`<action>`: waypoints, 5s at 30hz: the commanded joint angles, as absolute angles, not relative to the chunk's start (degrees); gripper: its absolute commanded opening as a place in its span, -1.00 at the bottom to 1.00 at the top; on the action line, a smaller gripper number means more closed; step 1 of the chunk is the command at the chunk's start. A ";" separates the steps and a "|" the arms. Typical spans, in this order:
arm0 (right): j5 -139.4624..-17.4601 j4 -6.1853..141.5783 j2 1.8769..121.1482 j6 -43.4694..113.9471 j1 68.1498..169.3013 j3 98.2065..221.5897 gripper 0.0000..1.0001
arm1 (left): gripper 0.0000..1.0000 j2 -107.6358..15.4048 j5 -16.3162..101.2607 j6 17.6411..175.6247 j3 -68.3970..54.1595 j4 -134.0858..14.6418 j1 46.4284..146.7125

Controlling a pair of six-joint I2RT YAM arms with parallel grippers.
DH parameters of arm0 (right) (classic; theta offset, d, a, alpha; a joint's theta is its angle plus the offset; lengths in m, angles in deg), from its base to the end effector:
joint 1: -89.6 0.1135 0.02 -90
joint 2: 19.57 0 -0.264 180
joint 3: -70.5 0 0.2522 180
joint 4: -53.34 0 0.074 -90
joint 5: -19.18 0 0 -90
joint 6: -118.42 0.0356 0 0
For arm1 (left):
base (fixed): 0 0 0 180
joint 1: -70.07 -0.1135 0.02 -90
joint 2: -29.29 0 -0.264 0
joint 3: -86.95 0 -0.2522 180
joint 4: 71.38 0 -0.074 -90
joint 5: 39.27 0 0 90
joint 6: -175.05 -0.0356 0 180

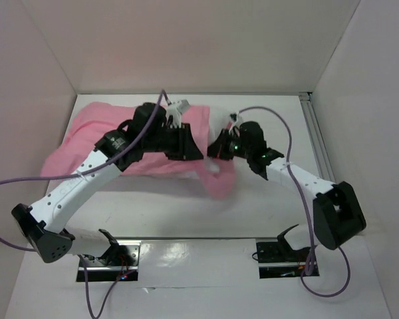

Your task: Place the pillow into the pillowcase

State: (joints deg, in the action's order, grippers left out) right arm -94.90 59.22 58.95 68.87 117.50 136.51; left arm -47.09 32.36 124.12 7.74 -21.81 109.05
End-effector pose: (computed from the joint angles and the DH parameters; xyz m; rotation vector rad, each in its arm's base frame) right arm 0.2714 0.1601 0.2840 -0.0884 2.0489 1.1790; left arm 0.2145 -0.1880 0.4285 0.2225 2.1836 -1.1475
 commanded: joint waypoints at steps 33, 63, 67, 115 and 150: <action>-105.01 71.33 57.59 67.01 97.95 131.81 0.41 | 0.47 -97.35 92.13 115.38 55.89 5.49 117.71; -114.59 55.78 72.36 74.03 98.65 134.63 0.41 | -0.79 -96.67 84.66 111.68 56.77 3.20 116.04; -116.34 48.93 75.96 77.89 101.72 135.33 0.41 | -1.00 -93.94 83.53 111.68 57.29 4.26 116.04; -89.13 74.26 62.54 71.23 113.34 138.59 0.57 | 0.48 -77.06 64.32 116.08 46.49 4.59 113.75; -89.38 84.60 36.32 65.84 96.62 131.46 -0.13 | -1.00 -71.23 70.20 116.89 39.38 4.93 118.34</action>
